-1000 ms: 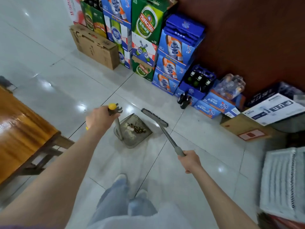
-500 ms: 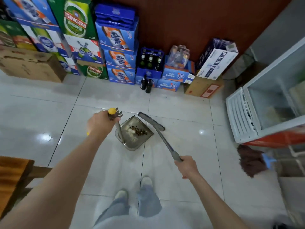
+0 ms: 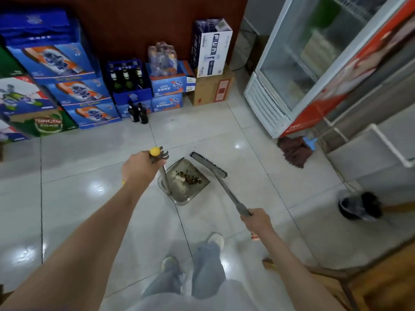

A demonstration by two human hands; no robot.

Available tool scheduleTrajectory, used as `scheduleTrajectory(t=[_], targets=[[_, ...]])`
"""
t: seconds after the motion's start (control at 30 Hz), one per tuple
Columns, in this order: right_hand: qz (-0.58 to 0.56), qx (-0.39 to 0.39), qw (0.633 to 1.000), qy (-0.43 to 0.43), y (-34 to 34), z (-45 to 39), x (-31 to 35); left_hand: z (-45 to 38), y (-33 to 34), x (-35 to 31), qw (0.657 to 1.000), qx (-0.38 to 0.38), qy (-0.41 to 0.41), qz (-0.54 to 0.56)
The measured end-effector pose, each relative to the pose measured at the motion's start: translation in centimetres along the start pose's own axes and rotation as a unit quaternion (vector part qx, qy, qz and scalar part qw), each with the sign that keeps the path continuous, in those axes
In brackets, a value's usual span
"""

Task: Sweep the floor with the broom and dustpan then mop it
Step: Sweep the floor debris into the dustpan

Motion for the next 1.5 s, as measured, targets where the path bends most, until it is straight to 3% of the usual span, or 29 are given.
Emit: scheduleTrajectory(t=[0.87, 1.33, 1.5], targets=[[-0.078, -0.080, 0.981, 0.160, -15.6, -7.7, -16.1, 0.2, 13.9, -32.1, 0.974, 0.078, 0.210, -0.034], [-0.233, -0.131, 0.922, 0.279, -22.3, -12.8, -18.9, -1.8, 21.7, -51.2, 0.912, 0.133, 0.381, -0.078], [-0.274, -0.142, 0.903, 0.298, -26.0, -14.8, -21.1, -0.6, 24.5, -56.9, 0.899, 0.136, 0.407, -0.095]])
Point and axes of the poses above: each hand's wrist, its own z-axis away from the middle knuckle, its own y-axis out of the palm, x = y × z, the point moved 4 cm from there along -z, towards the middle knuckle, and after that the axes turned 3 degrees about -x, right-handed, at the moved point
